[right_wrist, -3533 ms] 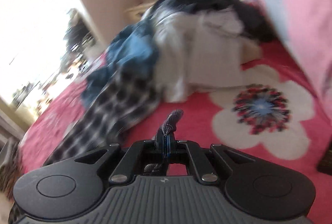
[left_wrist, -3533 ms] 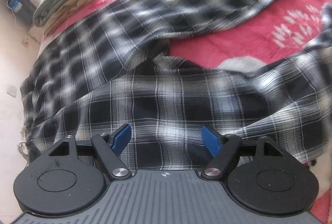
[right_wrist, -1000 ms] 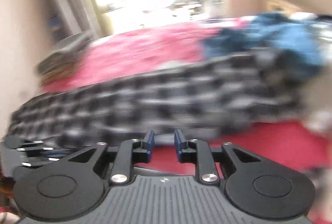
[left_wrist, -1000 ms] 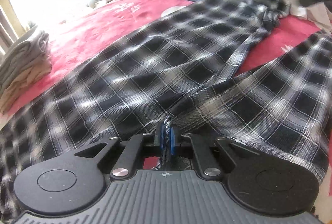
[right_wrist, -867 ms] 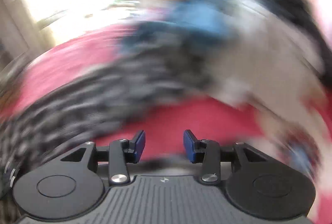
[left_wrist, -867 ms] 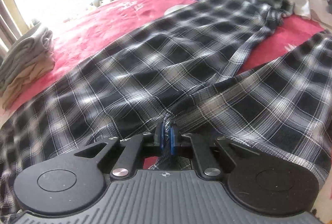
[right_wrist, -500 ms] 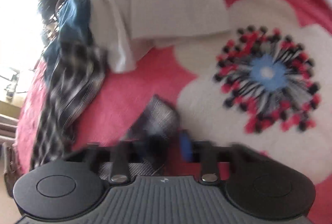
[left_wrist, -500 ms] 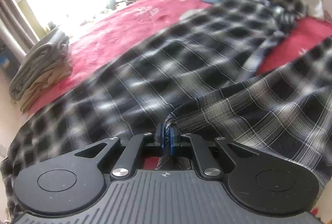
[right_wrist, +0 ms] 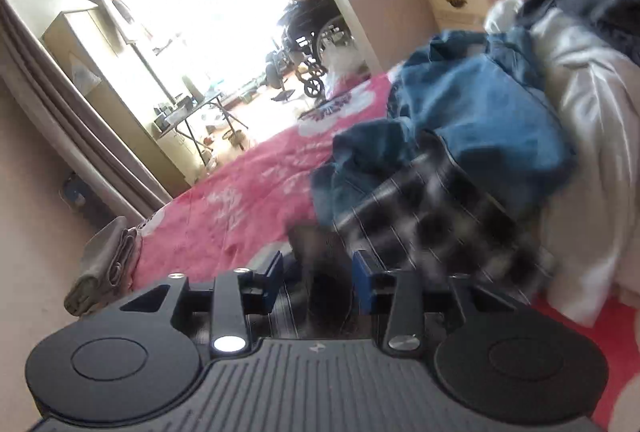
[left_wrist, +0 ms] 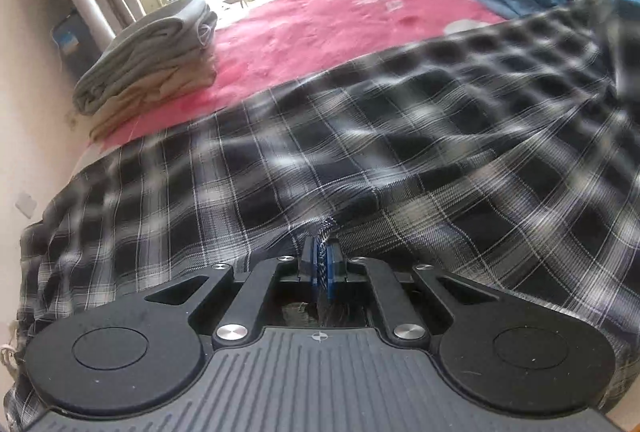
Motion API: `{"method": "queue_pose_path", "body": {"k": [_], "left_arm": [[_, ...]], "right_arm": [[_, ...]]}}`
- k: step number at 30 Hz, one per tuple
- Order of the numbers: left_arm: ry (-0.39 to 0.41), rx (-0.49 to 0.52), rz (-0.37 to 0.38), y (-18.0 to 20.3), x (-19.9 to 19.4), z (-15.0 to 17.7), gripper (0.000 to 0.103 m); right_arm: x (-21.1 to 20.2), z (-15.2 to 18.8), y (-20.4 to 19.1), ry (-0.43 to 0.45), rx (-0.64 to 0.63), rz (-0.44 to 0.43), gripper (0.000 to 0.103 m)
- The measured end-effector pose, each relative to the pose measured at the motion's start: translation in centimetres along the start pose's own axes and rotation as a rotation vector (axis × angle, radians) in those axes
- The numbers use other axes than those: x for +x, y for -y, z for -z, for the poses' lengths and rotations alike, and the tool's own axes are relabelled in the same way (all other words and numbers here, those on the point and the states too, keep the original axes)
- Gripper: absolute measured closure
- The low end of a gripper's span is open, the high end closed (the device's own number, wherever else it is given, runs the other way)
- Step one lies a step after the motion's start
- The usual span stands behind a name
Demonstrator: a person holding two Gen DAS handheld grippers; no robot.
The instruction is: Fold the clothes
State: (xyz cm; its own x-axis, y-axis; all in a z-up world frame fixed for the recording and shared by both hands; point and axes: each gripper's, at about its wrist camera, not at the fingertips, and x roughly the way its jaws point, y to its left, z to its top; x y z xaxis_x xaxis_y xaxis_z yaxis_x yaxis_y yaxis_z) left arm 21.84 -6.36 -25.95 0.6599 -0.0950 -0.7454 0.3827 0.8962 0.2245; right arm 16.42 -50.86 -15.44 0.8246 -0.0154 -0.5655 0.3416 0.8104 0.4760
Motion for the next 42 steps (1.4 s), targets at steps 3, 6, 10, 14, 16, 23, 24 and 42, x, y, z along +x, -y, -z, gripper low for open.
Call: {"method": "queue_pose_path", "body": {"k": [3, 6, 10, 14, 16, 23, 24, 42], "left_arm": [[0.001, 0.001, 0.005, 0.0, 0.2, 0.2, 0.099], [0.003, 0.002, 0.009, -0.1, 0.4, 0.4, 0.099], [0.001, 0.001, 0.015, -0.2, 0.6, 0.5, 0.099], [-0.004, 0.018, 0.009, 0.0, 0.7, 0.5, 0.099], [-0.007, 0.026, 0.005, 0.1, 0.7, 0.5, 0.099], [-0.011, 0.036, -0.007, 0.3, 0.7, 0.4, 0.099], [-0.010, 0.039, -0.008, 0.3, 0.7, 0.4, 0.099], [0.011, 0.142, 0.028, 1.6, 0.2, 0.8, 0.099]], "right_arm": [[-1.3, 1.5, 3.0, -0.013, 0.098, 0.056, 0.058], [-2.6, 3.1, 6.0, -0.025, 0.197, 0.112, 0.057], [-1.2, 6.3, 11.5, -0.115, 0.413, 0.146, 0.056], [2.0, 7.7, 13.7, -0.144, 0.573, 0.079, 0.057], [4.1, 7.9, 13.6, -0.169, 0.582, 0.055, 0.058], [1.0, 7.3, 12.1, -0.045, 0.546, 0.123, 0.100], [-0.9, 7.0, 12.0, -0.003, 0.538, 0.131, 0.100], [-13.8, 13.4, 13.6, -0.131, 0.352, 0.723, 0.078]]}}
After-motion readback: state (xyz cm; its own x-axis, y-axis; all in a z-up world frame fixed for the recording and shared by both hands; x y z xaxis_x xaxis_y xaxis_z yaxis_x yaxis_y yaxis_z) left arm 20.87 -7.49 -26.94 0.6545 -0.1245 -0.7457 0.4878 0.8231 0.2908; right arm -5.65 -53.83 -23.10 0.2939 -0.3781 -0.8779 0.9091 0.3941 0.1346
